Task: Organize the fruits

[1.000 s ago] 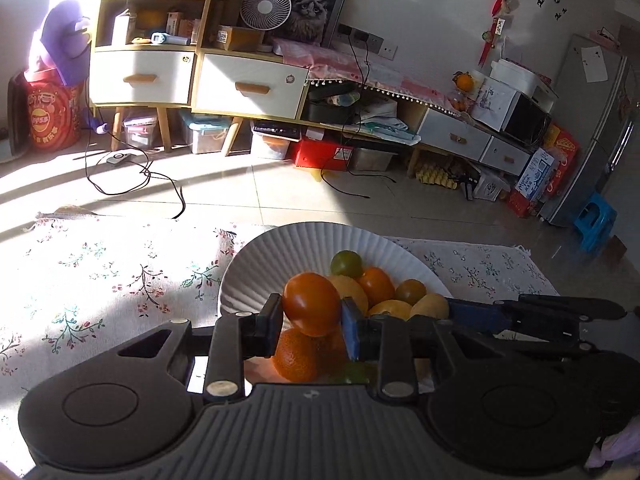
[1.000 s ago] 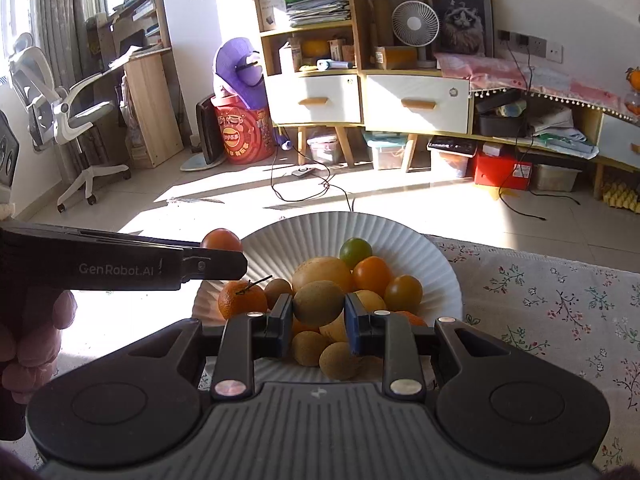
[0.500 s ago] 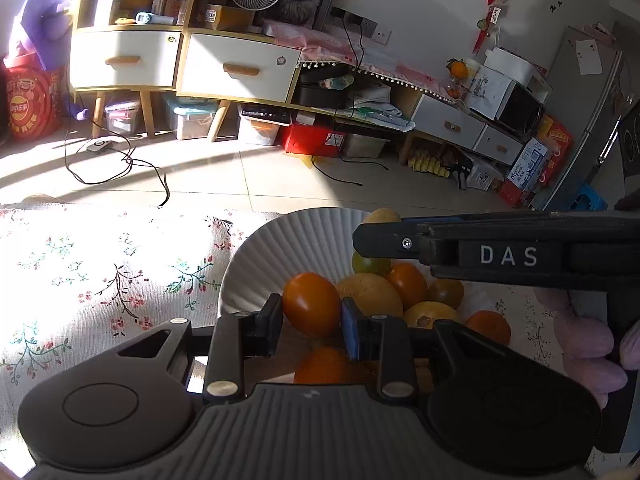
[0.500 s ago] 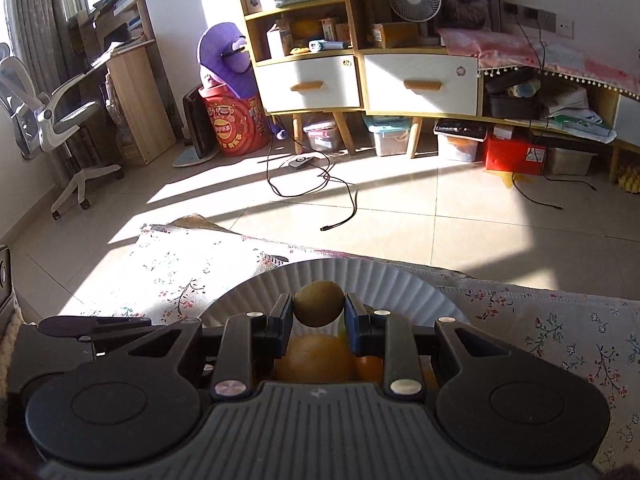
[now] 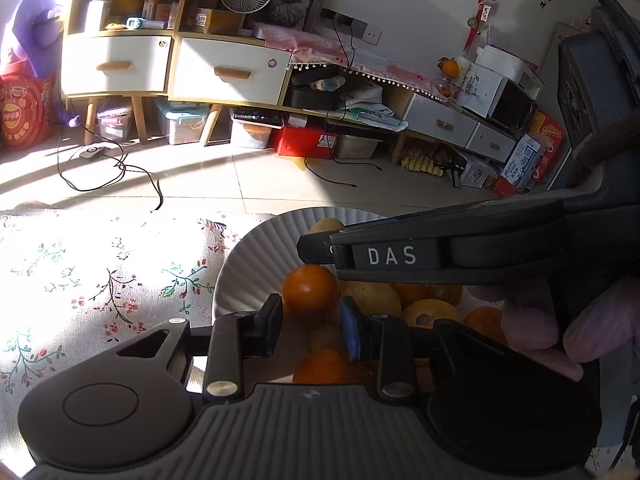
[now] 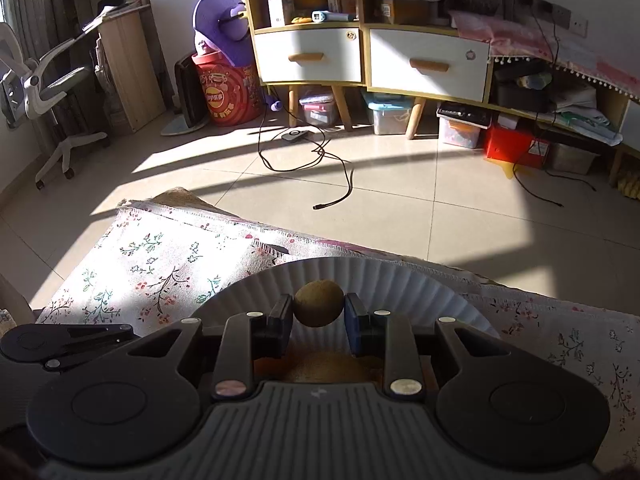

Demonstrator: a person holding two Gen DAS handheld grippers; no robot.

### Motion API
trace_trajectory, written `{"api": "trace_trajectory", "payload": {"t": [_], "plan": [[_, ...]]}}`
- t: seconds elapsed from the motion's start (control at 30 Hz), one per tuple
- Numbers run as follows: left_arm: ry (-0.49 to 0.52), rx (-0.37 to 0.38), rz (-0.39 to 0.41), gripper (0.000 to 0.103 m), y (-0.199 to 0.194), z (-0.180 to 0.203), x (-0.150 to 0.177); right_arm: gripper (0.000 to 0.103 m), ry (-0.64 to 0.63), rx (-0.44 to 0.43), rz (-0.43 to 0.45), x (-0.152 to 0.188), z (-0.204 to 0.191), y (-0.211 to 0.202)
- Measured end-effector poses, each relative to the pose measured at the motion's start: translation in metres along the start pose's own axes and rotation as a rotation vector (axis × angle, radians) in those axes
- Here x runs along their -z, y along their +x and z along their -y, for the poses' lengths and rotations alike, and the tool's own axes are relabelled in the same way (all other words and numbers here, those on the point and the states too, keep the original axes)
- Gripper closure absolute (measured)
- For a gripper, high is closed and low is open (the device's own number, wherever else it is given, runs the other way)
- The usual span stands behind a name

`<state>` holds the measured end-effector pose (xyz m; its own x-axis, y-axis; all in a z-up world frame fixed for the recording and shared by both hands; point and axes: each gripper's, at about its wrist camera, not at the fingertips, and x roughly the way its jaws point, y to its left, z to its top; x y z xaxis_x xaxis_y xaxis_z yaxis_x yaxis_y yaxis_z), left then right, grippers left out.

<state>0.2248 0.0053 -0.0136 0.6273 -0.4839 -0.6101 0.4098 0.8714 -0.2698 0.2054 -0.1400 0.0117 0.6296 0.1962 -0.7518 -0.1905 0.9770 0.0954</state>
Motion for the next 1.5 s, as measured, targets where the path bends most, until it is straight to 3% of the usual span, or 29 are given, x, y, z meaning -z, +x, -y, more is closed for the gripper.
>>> {"api": "trace_trajectory", "payload": {"t": [0.17, 0.33, 0.4, 0.67, 0.73, 1.0, 1.27, 1.5], "plan": [[0.005, -0.006, -0.004, 0.081, 0.001, 0.001, -0.001, 0.077, -0.006, 0.009, -0.012, -0.002, -0.003, 0.004], [0.044, -0.024, 0.001, 0.06, -0.001, 0.009, -0.002, 0.075, -0.001, 0.009, -0.005, -0.001, -0.004, 0.005], [0.056, -0.032, 0.0, 0.057, -0.001, 0.01, -0.002, 0.071, 0.001, 0.015, -0.003, -0.001, -0.005, 0.004], [0.055, -0.063, 0.013, 0.039, -0.018, 0.013, -0.001, 0.04, 0.0, 0.019, 0.054, -0.003, -0.006, -0.024], [0.056, -0.082, 0.025, 0.028, -0.025, 0.015, 0.0, 0.037, -0.003, 0.031, 0.064, 0.0, -0.003, -0.033], [0.058, -0.136, 0.031, 0.013, -0.043, 0.029, 0.007, 0.025, 0.03, 0.091, 0.081, 0.017, 0.015, -0.061], [0.047, -0.191, 0.016, 0.01, -0.06, 0.038, 0.019, 0.016, 0.063, 0.12, 0.093, 0.038, 0.018, -0.083], [0.037, -0.228, -0.023, 0.01, -0.07, 0.041, 0.034, 0.015, 0.075, 0.156, 0.067, 0.06, 0.022, -0.095]]}}
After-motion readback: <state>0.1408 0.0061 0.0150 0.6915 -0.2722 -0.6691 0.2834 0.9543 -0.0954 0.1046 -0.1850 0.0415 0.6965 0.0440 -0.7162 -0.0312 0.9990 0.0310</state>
